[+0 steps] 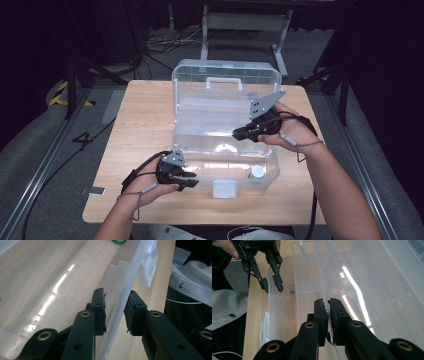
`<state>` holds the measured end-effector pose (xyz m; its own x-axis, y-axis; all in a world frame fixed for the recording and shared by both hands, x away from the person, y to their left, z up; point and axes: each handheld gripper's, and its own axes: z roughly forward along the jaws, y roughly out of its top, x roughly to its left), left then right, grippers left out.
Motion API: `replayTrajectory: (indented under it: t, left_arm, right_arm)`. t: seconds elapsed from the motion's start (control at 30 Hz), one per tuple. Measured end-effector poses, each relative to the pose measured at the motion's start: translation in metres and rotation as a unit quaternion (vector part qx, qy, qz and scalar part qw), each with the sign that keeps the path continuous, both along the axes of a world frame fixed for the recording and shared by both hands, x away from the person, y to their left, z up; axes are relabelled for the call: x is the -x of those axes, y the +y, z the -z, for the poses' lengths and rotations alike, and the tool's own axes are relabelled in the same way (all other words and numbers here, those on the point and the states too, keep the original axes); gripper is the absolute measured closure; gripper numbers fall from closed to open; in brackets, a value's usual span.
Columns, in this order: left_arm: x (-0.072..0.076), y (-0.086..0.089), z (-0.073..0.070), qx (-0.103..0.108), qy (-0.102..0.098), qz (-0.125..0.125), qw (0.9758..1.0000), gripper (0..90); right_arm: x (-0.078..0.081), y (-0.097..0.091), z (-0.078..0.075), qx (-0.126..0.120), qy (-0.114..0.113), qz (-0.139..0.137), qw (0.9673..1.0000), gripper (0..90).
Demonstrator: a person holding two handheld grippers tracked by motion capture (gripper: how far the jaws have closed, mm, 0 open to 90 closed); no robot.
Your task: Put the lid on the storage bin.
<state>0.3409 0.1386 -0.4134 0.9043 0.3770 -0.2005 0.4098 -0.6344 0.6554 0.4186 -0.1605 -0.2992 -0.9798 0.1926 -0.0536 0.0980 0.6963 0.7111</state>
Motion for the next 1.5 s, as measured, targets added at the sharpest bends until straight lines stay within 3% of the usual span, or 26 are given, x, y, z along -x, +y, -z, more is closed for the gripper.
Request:
replayTrajectory:
  t: [0.77,1.5]
  left_arm:
    - [0.0,0.0,0.0,0.0,0.004,-0.003,1.0,71.9]
    - [-0.001,0.0,0.0,0.0,0.009,-0.006,0.9999,71.6]
  right_arm:
    - [0.018,0.001,0.007,0.01,0.0,-0.02,0.9997,83.1]
    - [0.028,0.0,0.012,0.014,-0.005,-0.022,0.9996,82.7]
